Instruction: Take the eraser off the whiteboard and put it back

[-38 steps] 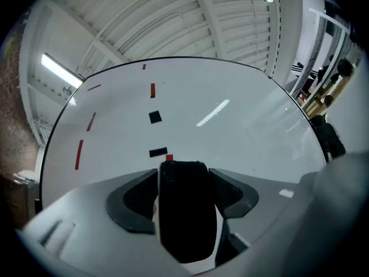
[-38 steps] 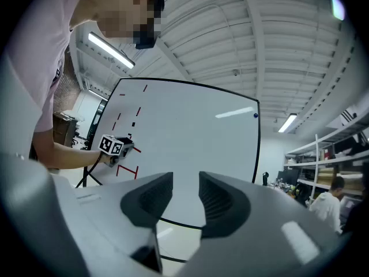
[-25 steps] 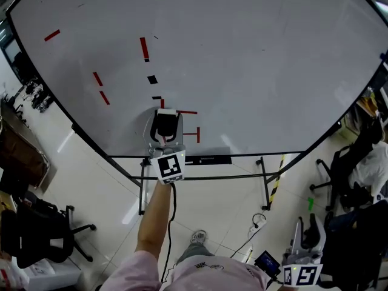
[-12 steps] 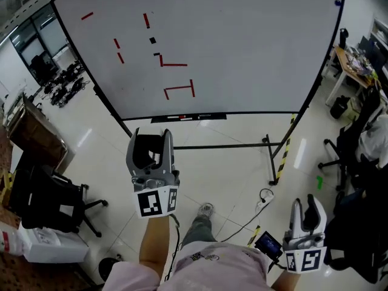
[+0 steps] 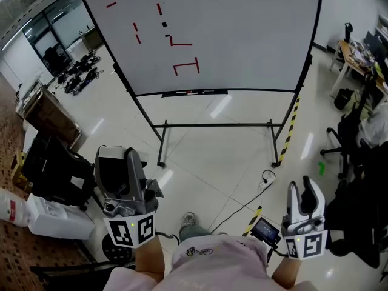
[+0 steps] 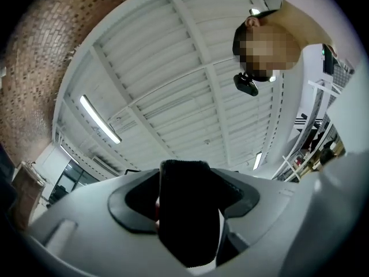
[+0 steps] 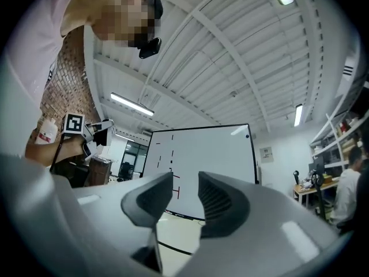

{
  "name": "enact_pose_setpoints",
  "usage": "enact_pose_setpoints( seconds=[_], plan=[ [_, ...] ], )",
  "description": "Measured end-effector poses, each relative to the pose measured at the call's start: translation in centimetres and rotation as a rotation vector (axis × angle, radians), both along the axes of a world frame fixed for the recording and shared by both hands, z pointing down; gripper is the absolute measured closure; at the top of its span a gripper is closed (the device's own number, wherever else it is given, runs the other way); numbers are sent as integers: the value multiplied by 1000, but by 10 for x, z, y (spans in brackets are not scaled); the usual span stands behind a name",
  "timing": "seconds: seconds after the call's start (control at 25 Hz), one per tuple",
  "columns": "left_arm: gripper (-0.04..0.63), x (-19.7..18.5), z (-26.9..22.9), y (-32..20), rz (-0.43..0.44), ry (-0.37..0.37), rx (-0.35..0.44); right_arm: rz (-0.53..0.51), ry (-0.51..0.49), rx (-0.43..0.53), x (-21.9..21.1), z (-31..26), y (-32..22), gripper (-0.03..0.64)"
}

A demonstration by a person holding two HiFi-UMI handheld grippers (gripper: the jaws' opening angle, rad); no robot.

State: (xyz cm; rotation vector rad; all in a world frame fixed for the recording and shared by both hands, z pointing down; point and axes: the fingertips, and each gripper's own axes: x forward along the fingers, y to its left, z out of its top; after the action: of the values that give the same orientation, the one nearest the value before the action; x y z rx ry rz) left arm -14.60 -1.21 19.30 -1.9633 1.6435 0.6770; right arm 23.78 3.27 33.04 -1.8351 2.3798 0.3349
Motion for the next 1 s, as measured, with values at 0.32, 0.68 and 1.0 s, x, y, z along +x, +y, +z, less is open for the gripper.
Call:
enact_pose_setpoints(
  seconds=[0.32,0.68,1.0],
  plan=[
    [316,-19,36,57,65,99,-109,-65,-28,39,-45,-6,23,480],
    [316,-63,43,86,54,94,-127,-158,-7,60,-117,-16,30,480],
    [316,-77,42,89,83,99,-126,-155,5,59,-140,-21,39,480]
  ],
)
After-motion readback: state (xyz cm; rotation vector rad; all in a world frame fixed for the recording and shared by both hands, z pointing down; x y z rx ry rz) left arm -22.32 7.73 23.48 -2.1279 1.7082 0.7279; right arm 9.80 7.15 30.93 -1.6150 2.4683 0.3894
